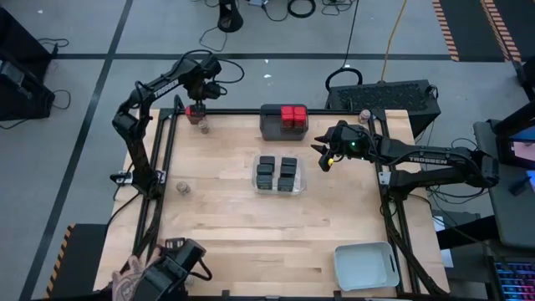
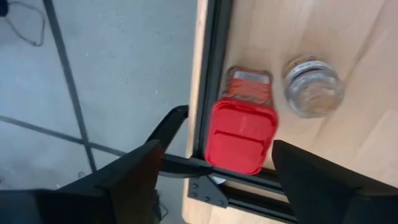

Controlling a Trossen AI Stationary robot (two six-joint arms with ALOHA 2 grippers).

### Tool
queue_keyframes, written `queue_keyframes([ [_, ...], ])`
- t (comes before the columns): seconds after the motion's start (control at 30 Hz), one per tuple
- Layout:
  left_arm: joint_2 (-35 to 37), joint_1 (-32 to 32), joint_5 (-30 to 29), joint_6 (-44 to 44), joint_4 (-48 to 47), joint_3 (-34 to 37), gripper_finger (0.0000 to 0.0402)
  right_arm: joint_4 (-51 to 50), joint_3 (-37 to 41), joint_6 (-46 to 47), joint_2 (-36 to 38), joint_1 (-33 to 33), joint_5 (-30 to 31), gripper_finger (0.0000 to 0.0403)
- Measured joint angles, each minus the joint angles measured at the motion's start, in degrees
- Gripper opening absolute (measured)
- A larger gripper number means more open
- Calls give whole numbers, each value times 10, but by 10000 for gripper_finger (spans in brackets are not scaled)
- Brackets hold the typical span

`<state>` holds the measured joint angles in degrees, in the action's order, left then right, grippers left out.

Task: Sort spices by type
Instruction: Put the red seasoning into the gray bin

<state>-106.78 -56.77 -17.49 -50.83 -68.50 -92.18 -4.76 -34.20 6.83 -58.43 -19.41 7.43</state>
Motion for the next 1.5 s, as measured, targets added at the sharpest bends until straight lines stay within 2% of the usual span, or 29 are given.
queue_keyframes([
  [0.17, 0, -4, 31, -18, -17, 2, 324, 0, 0, 0, 0, 0, 0, 121],
  [0.73, -71, -19, 0, -24, -25, 7, 325, -1, 0, 5, 0, 0, 0, 121],
  [1.2, -72, -37, -6, -22, -30, 7, 325, -1, 0, 0, 0, 0, 0, 121],
  [1.5, -72, -36, 24, -36, -30, 7, 325, -2, 0, 0, 0, 0, 0, 121],
])
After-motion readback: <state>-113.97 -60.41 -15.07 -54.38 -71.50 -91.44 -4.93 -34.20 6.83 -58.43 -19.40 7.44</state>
